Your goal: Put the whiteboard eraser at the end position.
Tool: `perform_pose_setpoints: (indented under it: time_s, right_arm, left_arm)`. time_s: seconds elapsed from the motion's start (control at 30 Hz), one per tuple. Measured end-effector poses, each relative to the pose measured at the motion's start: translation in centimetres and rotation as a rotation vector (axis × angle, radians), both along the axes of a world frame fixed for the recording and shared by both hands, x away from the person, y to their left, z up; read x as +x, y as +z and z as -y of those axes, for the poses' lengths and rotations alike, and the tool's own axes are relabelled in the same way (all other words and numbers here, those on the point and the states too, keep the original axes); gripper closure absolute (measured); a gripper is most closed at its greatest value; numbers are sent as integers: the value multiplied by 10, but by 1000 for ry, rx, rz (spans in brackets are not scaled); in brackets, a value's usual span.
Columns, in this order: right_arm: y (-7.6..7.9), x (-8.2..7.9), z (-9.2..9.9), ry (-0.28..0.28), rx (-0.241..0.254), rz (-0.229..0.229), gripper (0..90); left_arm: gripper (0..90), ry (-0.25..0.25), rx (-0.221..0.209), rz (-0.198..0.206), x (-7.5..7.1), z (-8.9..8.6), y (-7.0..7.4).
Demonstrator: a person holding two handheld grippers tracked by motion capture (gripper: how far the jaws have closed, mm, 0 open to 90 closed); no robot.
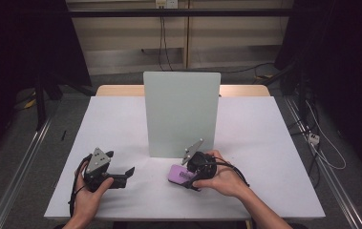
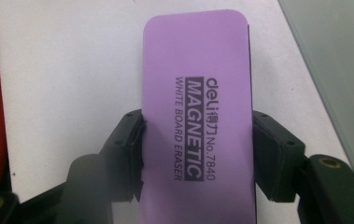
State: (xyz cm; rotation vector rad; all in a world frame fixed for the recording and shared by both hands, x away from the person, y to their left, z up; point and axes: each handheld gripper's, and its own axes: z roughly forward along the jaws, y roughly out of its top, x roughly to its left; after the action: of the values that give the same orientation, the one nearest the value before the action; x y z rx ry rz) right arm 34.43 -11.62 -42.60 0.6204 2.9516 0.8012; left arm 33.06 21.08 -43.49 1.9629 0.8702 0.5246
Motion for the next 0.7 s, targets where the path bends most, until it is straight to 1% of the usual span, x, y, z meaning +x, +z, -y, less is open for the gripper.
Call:
perform_pose_setpoints:
  time_s: [0.1, 0.17, 0.27, 0.37, 0.43, 0.57, 0.7]
  right_arm:
    - [-1, 0, -1, -4, 0, -3, 416]
    - [-3, 1, 0, -1, 11, -4, 416]
    - [-4, 1, 1, -10, 25, -9, 416]
    - [-4, 1, 2, -7, 31, 4, 414]
    - [-5, 0, 2, -16, 37, 2, 413]
    - [-5, 1, 3, -13, 43, 3, 412]
    - [-5, 0, 3, -18, 43, 15, 410]
  left_arm:
    - [46, 0, 0, 0, 0, 0, 0]
    - [46, -1, 2, 0, 0, 0, 0]
    - [45, -1, 2, 1, 0, 0, 0]
    - [45, 4, 1, 3, 0, 0, 0]
    - [45, 5, 1, 3, 0, 0, 0]
    - [45, 4, 0, 1, 0, 0, 0]
    - [45, 4, 0, 0, 0, 0, 0]
